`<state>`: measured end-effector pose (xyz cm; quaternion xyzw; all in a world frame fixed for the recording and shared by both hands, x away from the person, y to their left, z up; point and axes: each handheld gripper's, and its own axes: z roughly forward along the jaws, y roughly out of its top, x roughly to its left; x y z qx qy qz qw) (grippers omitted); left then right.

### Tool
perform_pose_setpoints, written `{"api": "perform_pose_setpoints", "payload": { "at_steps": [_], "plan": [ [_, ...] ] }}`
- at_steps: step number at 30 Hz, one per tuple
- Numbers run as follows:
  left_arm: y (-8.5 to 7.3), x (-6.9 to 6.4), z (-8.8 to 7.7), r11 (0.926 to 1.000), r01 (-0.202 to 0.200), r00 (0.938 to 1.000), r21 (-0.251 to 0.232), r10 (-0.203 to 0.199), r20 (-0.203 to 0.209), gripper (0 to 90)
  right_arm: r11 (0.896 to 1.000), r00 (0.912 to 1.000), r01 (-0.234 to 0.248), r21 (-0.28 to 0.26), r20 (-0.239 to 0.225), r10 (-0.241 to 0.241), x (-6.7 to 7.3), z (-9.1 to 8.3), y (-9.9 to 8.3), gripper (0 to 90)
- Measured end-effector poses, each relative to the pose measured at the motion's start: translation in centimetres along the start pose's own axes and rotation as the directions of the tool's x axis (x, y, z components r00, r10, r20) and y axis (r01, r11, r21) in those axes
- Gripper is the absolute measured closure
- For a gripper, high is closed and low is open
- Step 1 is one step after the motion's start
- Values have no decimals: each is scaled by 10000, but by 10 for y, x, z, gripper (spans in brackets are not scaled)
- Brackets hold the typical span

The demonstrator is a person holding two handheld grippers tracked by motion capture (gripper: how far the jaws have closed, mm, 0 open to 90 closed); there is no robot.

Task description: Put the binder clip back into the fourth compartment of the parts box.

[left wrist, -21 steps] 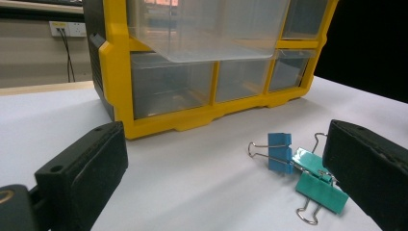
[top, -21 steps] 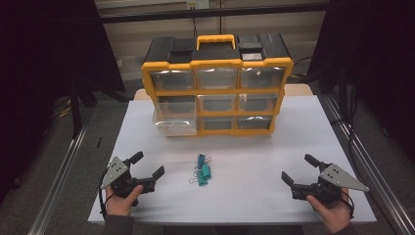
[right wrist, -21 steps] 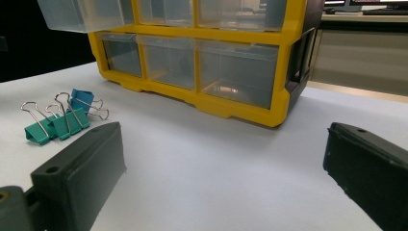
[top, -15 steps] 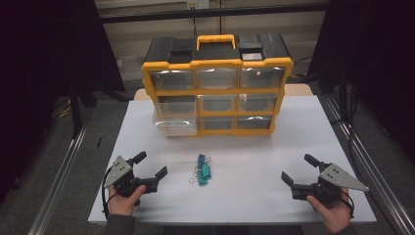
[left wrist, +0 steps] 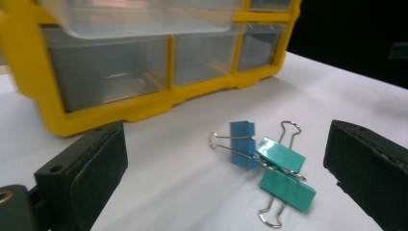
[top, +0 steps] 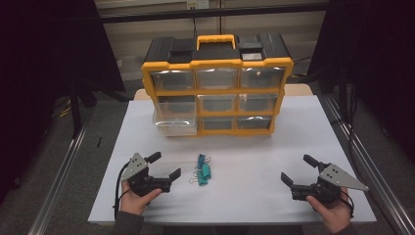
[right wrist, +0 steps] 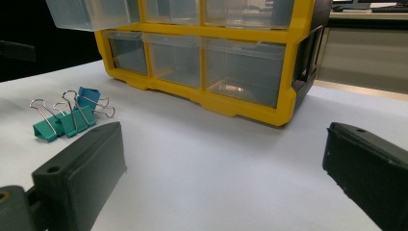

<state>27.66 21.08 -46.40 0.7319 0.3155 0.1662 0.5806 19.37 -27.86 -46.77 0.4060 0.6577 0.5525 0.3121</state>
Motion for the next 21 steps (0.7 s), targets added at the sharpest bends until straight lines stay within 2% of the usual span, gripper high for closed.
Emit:
{"api": "perform_pose_setpoints", "payload": {
  "at_steps": [1, 3, 4, 5, 7, 10, 13, 14, 15, 16, 17, 18, 19, 21],
  "plan": [
    [0, -3, 3, 9997, -147, 9999, 187, 148, -62, 26, 10000, 10000, -19, 7, -20, 19, 0, 0, 0, 6],
    [1, -7, 7, 9987, -332, 9994, 381, 331, 45, 30, 10000, 10000, -9, 6, -25, 9, 0, 0, 0, 7],
    [1, -9, 10, 9983, -297, 9994, 494, 289, 163, 30, 10000, 10000, -9, 6, -25, 9, 0, 0, 0, 7],
    [1, -11, 14, 9971, -460, 9988, 614, 448, 208, 32, 10000, 10000, -8, 23, -1, 8, 0, 0, 0, 7],
    [1, -12, 16, 9959, -518, 9985, 745, 502, 232, 34, 10000, 10000, -24, 22, -15, 24, 0, 0, 0, 7],
    [2, -16, 23, 9957, -286, 9985, 884, 244, 482, 58, 10000, 10000, -49, 27, -56, 49, 1, 0, 0, 8],
    [3, -19, 28, 9894, -630, 9964, 1309, 548, 654, 61, 10000, 10000, -30, 33, -51, 30, 1, 0, 0, 8],
    [3, -20, 30, 9895, -513, 9961, 1353, 409, 783, 70, 10000, 10000, -44, 30, -63, 44, 0, 0, 0, 8],
    [3, -21, 31, 9876, -572, 9947, 1464, 438, 935, 86, 10000, 10000, -36, 27, -72, 36, 0, 0, 0, 8],
    [3, -21, 34, 9881, -536, 9904, 1440, 343, 1336, 99, 10000, 10000, -31, 24, -72, 31, 0, 0, 0, 8],
    [2, -23, 37, 9820, -632, 9897, 1778, 387, 1380, 114, 10000, 10000, -47, 29, -64, 48, 0, 0, 0, 8],
    [2, -23, 37, 9820, -632, 9897, 1778, 387, 1380, 128, 10000, 10000, -47, 29, -64, 48, 0, 0, 0, 8],
    [2, -24, 39, 9762, -778, 9885, 2026, 491, 1430, 140, 10000, 10000, -54, 31, -79, 54, 0, 0, 0, 8],
    [1, -25, 43, 9690, -893, 9852, 2302, 520, 1634, 146, 10000, 10000, -59, 33, -80, 59, 0, 0, 0, 8]
  ]
}}
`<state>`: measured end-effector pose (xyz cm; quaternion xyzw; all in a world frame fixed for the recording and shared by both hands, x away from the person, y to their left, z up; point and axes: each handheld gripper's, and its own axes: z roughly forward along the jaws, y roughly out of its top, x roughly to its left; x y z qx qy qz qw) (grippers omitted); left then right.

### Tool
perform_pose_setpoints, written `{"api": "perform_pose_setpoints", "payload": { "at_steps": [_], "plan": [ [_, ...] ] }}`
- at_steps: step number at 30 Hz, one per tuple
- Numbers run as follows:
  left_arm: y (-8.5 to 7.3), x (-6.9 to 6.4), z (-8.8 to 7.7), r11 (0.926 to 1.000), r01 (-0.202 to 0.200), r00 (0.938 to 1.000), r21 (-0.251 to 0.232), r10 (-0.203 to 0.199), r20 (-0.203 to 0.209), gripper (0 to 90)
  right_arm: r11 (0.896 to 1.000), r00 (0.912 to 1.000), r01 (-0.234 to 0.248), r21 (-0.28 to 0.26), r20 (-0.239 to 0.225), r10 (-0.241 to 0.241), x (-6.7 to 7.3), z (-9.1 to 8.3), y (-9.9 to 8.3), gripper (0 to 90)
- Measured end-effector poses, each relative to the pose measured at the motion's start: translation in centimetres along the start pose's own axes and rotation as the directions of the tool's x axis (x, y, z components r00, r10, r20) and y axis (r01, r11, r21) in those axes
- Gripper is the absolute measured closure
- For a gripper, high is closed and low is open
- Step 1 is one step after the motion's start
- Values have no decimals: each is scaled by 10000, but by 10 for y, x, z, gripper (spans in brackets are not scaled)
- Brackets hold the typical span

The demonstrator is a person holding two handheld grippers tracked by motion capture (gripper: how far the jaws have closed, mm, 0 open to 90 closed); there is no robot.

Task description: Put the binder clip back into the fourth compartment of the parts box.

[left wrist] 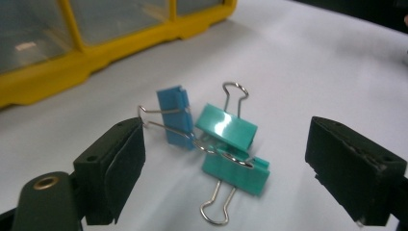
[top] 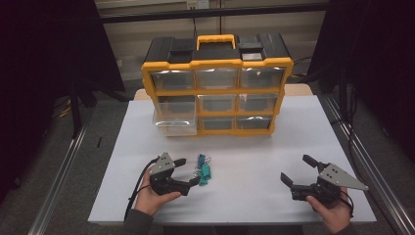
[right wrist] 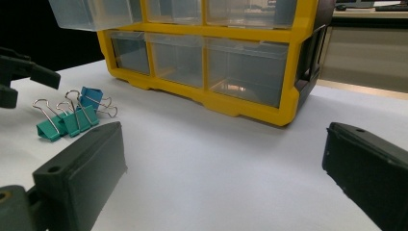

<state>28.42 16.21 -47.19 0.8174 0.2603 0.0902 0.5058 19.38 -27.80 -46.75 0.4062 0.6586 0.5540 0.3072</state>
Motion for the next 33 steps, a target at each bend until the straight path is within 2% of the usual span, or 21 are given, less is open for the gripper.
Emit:
{"api": "perform_pose_setpoints", "payload": {
  "at_steps": [3, 4, 6, 8, 9, 13, 14, 15, 19, 23, 24, 25, 26, 27, 30, 32, 33],
  "plan": [
    [-1, -1, 7, 9991, -181, 9997, 389, 174, 177, 209, 10000, 10000, -5, 15, -13, 5, 0, 0, 0, 9],
    [-1, -1, 9, 9962, -419, 9989, 767, 402, 239, 229, 10000, 10000, -6, -1, -18, 6, 0, 0, 0, 9],
    [-2, -1, 12, 9943, -478, 9984, 956, 447, 347, 252, 10000, 10000, -8, -12, -46, 8, 0, 0, 0, 9],
    [-2, -1, 14, 9942, -508, 9978, 945, 465, 475, 260, 10000, 10000, -7, -10, -45, 7, 0, 0, 0, 9],
    [-1, -1, 13, 9913, -665, 9970, 1133, 616, 459, 274, 10000, 10000, -25, -6, -54, 25, 0, 0, 0, 9],
    [-1, -2, 16, 9895, -701, 9962, 1266, 629, 599, 338, 10000, 9999, -42, -10, -99, 42, 0, 1, 0, 9],
    [-1, -3, 17, 9897, -675, 9963, 1266, 600, 620, 338, 10000, 9999, -42, -10, -99, 42, 0, 1, 0, 9],
    [0, -3, 17, 9862, -787, 9961, 1455, 718, 522, 340, 10000, 9999, -40, -9, -102, 39, 0, 1, 0, 9],
    [-1, -4, 20, 9853, -769, 9954, 1524, 672, 678, 363, 10000, 9999, -53, -24, -121, 53, 0, 0, 0, 9],
    [-1, -4, 24, 9801, -891, 9943, 1771, 770, 739, 370, 10000, 9999, -52, -1, -156, 52, 0, 0, 0, 9],
    [0, -4, 26, 9768, -971, 9928, 1910, 817, 873, 375, 10000, 9998, -59, 2, -183, 59, 0, 1, 0, 10],
    [0, -4, 26, 9768, -971, 9928, 1910, 817, 873, 386, 10000, 9998, -59, 2, -183, 59, 0, 1, 0, 10],
    [0, -4, 25, 9696, -1076, 9925, 2199, 920, 803, 396, 10000, 9998, -70, -2, -194, 70, 0, 1, 0, 10],
    [0, -4, 27, 9705, -1126, 9914, 2130, 952, 902, 396, 10000, 9998, -70, -2, -194, 70, 0, 1, 0, 10],
    [1, -5, 29, 9654, -1272, 9902, 2274, 1102, 859, 455, 9999, 9998, -100, -21, -179, 100, 0, 1, 0, 10],
    [1, -5, 29, 9663, -1223, 9909, 2266, 1060, 829, 459, 9999, 9998, -119, -11, -177, 119, 0, 1, 0, 10],
    [1, -7, 28, 9596, -1355, 9906, 2465, 1266, 517, 460, 9999, 9998, -116, -16, -174, 115, -1, 0, 0, 10]
  ]
}}
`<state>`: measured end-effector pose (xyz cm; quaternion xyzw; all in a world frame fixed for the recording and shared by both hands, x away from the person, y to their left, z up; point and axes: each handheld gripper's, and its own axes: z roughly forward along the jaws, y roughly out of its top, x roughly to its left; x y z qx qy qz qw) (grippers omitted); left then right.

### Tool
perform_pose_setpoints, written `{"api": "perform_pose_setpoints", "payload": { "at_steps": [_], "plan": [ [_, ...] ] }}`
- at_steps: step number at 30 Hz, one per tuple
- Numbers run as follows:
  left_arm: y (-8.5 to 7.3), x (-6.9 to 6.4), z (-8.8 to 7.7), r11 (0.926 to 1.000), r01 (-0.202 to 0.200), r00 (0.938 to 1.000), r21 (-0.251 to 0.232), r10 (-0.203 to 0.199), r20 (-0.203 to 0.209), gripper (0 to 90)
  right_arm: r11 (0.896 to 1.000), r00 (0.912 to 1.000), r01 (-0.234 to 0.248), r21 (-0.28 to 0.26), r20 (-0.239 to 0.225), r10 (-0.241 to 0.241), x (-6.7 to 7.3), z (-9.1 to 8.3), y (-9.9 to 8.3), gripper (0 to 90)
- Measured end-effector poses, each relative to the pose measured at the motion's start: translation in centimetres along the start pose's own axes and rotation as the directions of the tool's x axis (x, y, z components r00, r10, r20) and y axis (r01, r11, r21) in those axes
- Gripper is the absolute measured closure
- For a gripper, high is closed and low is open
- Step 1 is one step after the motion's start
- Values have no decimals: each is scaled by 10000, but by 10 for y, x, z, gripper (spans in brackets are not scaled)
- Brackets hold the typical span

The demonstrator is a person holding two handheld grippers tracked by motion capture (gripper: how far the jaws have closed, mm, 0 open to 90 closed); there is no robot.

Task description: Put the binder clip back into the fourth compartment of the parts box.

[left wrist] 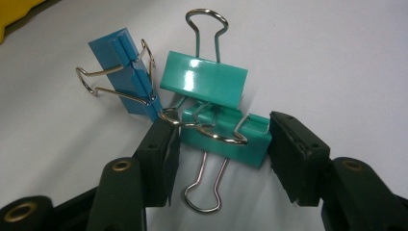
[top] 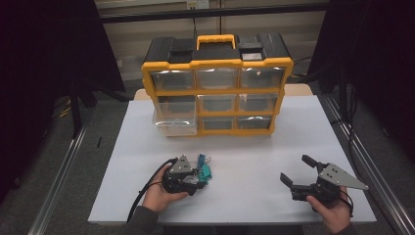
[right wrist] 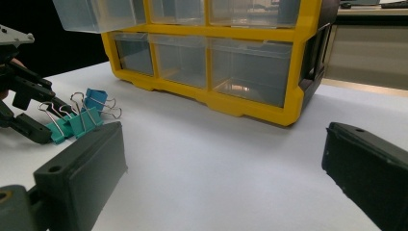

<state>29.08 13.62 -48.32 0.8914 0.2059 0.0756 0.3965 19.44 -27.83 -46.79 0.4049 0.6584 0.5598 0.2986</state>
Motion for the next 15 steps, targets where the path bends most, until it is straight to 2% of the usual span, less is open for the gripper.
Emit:
{"api": "perform_pose_setpoints", "payload": {
  "at_steps": [1, 2, 3, 4, 5, 6, 7, 8, 9, 10, 11, 14, 15],
  "plan": [
    [0, 0, 1, 9999, 2, 9994, -142, 3, 358, 466, 10000, 10000, -7, -1, -9, 7, 0, 0, 0, 10],
    [-1, 0, 1, 9996, -91, 9991, -249, 101, 420, 484, 10000, 10000, -35, 11, -16, 35, 0, 0, 0, 11],
    [0, -2, 0, 9999, -110, 9993, -46, 112, 357, 500, 10000, 10000, -23, 6, -13, 23, 0, 0, 0, 11],
    [0, -2, 0, 9999, -159, 9991, -67, 161, 390, 500, 10000, 10000, -35, -7, -17, 35, 0, 0, 0, 11],
    [0, -3, 0, 9999, -63, 9986, -154, 71, 520, 499, 10000, 10000, -53, 4, 3, 53, 0, -1, 0, 12],
    [0, -3, 0, 9999, -9, 9988, -134, 15, 496, 499, 10000, 10000, -53, 4, 3, 53, 0, -1, 0, 12],
    [0, -3, -2, 10000, 75, 9996, 48, -76, 290, 498, 10000, 10000, -44, 1, 14, 44, 0, -1, 0, 12],
    [0, -3, 1, 9991, 212, 9990, -369, -197, 396, 474, 10000, 10000, -62, 20, -8, 62, 0, -1, 0, 12],
    [2, -4, 0, 9991, 236, 9994, -350, -227, 251, 430, 10000, 10000, -77, 4, -17, 77, 0, 0, 0, 12],
    [2, -3, 0, 9987, 236, 9989, -453, -217, 412, 430, 10000, 10000, -77, 4, -17, 77, 0, 0, 0, 12],
    [3, -4, 1, 9994, 169, 9996, -296, -163, 224, 437, 10000, 10000, -69, -14, -9, 69, 0, 0, 0, 12],
    [3, -5, 5, 9995, 114, 9992, -291, -103, 392, 448, 10000, 10000, -74, 30, -58, 74, 0, -1, 0, 12],
    [4, -7, 5, 9999, -91, 9994, -43, 93, 327, 460, 10000, 10000, -34, 35, -59, 34, 0, 0, 0, 12]
  ]
}}
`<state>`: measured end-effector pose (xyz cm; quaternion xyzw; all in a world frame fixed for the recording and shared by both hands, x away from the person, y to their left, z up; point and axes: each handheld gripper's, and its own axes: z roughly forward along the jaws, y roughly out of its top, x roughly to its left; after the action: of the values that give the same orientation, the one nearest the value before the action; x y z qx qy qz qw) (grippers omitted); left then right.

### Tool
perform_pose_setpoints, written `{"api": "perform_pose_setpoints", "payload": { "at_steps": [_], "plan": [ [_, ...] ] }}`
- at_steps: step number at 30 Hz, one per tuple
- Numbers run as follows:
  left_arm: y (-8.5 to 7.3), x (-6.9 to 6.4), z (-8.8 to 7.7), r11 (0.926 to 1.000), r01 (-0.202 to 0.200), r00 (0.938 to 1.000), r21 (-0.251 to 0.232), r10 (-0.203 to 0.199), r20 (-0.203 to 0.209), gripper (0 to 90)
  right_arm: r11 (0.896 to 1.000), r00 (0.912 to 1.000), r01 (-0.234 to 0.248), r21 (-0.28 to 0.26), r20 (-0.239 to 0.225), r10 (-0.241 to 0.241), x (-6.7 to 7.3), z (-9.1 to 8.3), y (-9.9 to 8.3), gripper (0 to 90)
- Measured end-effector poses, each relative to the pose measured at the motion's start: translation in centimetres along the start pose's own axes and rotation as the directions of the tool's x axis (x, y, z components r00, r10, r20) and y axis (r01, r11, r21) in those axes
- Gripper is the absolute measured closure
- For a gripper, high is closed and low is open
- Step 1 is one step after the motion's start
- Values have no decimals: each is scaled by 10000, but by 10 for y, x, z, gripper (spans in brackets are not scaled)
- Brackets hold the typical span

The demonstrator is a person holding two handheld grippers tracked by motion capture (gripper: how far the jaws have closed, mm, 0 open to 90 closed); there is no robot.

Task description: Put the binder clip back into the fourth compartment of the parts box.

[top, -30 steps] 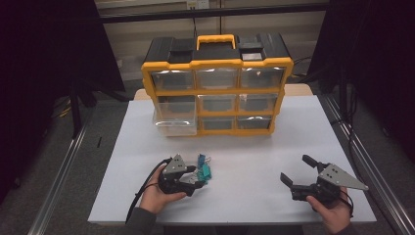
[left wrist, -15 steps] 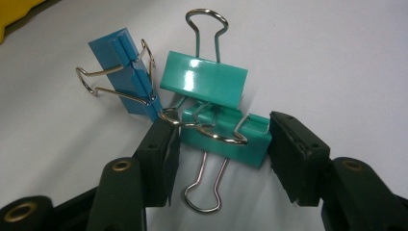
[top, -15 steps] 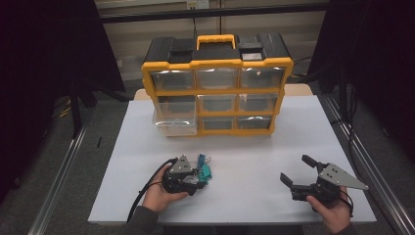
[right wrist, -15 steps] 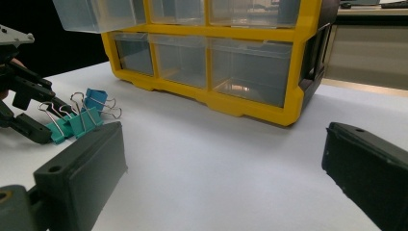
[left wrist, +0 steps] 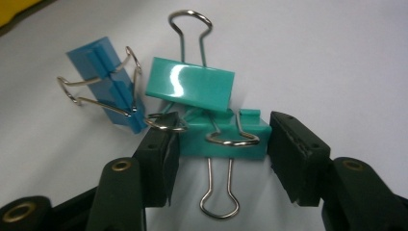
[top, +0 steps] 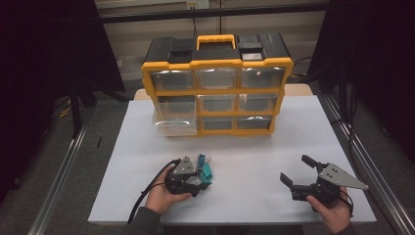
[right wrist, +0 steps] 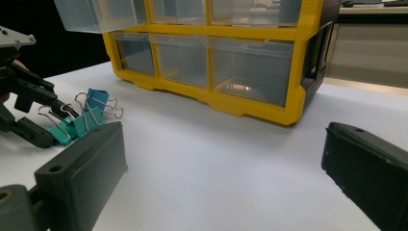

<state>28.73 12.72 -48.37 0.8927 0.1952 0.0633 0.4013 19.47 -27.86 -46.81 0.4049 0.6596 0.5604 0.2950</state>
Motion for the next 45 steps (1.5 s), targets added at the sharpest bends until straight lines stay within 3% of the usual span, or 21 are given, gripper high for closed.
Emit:
{"api": "perform_pose_setpoints", "payload": {
  "at_steps": [1, 7, 9, 10, 14, 18, 21, 23, 26, 30, 45],
  "plan": [
    [0, -1, 1, 9998, 70, 10000, -182, -69, 46, 497, 10000, 10000, 6, -13, -2, -6, 0, 0, 0, 12],
    [-1, 0, -6, 9998, 152, 9995, 115, -155, 275, 500, 10000, 10000, -28, -67, -21, 28, 0, 0, 0, 13],
    [-1, -2, -8, 9996, 241, 9996, 161, -243, 145, 500, 10000, 10000, -37, -47, -30, 36, 0, -1, 0, 13],
    [-1, -1, -10, 9994, 330, 9985, 52, -332, 430, 500, 10000, 10000, -55, -39, -33, 55, 0, -1, 0, 13],
    [-2, -3, -22, 9977, 658, 9956, -144, -647, 671, 500, 10000, 10000, -9, -90, -6, 9, 0, -1, 0, 13],
    [-1, 1, -37, 9944, 1058, 9930, -52, -1053, 543, 500, 10000, 10000, -30, -64, -35, 30, 0, -1, 0, 13],
    [1, 3, -44, 9937, 1120, 9923, -17, -1117, 533, 500, 10000, 10000, -5, -87, 13, 5, 0, -1, 0, 13],
    [3, 5, -50, 9919, 1255, 9903, -206, -1240, 622, 500, 9999, 10000, 14, -102, 21, -14, -1, -1, 0, 13],
    [11, 8, -63, 9892, 1461, 9873, -88, -1452, 637, 500, 9999, 10000, 8, -111, 45, -8, -1, -1, 0, 13],
    [23, 10, -75, 9905, 1376, 9888, -77, -1369, 594, 500, 10000, 10000, -1, -68, 10, 1, 0, -1, 0, 13],
    [67, 20, -105, 9885, 1511, 9852, 76, -1513, 810, 500, 10000, 10000, 5, -61, 9, -5, 0, -1, 0, 12]
  ]
}}
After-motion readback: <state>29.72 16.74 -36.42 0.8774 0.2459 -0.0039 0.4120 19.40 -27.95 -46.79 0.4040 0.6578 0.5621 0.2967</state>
